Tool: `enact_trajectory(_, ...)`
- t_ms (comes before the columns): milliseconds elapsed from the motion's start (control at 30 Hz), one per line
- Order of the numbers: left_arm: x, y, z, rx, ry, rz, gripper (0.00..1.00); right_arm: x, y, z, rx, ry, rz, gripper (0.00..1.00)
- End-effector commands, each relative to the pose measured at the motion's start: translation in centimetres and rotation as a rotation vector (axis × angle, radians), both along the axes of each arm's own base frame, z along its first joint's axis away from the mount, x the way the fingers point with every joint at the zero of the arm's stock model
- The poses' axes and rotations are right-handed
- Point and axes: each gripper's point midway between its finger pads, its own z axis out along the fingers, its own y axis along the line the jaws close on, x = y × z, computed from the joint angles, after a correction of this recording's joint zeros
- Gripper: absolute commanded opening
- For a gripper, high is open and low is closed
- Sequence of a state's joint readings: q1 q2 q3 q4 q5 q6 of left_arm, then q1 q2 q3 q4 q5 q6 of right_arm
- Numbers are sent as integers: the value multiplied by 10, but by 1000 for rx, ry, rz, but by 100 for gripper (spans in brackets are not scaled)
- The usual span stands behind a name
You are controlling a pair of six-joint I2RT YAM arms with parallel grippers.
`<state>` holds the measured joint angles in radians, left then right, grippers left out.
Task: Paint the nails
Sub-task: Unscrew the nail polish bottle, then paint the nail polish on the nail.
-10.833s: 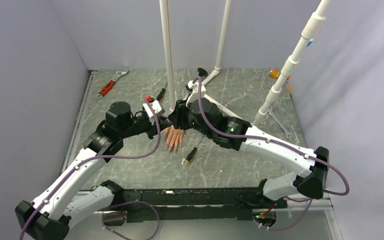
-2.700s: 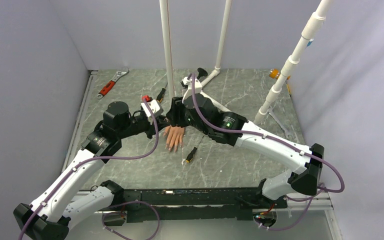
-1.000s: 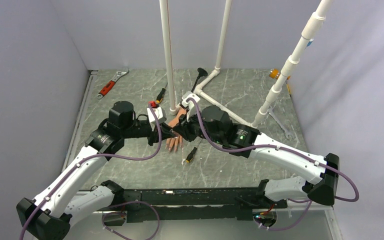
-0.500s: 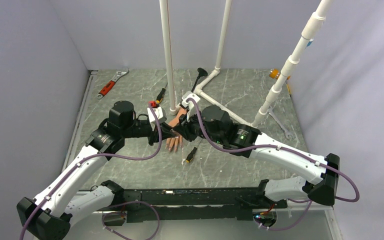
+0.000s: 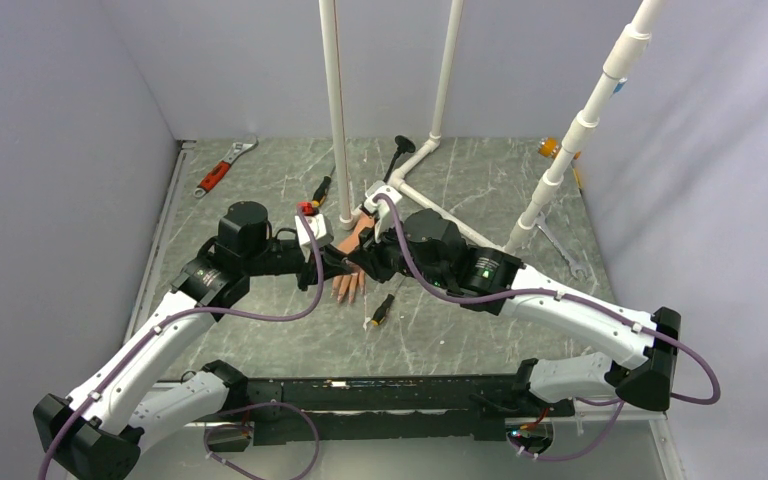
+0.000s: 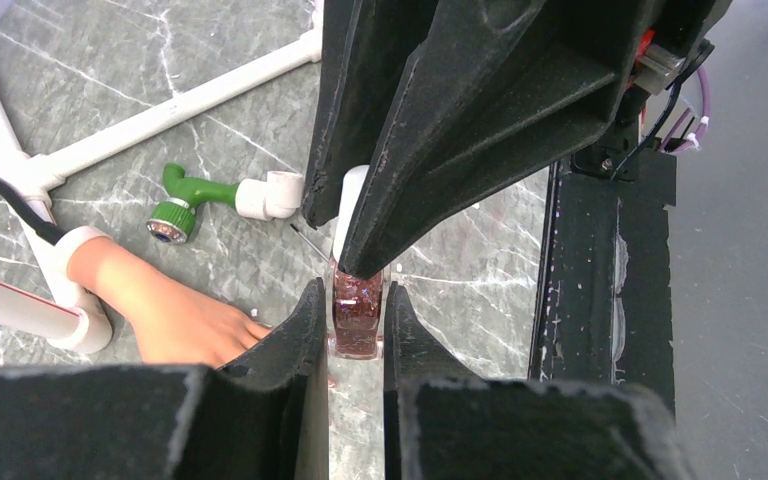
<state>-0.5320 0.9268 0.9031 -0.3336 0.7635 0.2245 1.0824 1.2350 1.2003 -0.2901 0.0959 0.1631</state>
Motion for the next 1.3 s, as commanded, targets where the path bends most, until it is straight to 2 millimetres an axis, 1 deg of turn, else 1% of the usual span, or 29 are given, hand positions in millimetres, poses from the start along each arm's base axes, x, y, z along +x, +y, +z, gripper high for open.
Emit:
enact_trajectory(0,2,-5,28,-56,-97,-25,0,5,-12,27,54,-9,-50,0)
enact_trajectory(267,5,-3,30,-61,-111,3,0,20,-22,32,109,55,-147,0)
enact_trajectory(533,15,1,28,-47,-105,66,0,34,-29,31,120,108,-237,0)
enact_trajectory(767,16,1,29,-49,-109,72,0,35,-31,32,128,111,-242,0)
enact_trajectory(933,17,1,28,-45,-107,73,0,36,-35,40,148,99,-253,0)
enact_trajectory(1133,22,2,22,-22,-96,93,0,35,-41,59,201,72,-266,0)
enact_trajectory(1267,26,3,21,-14,-94,113,0,32,-46,66,219,58,-263,0)
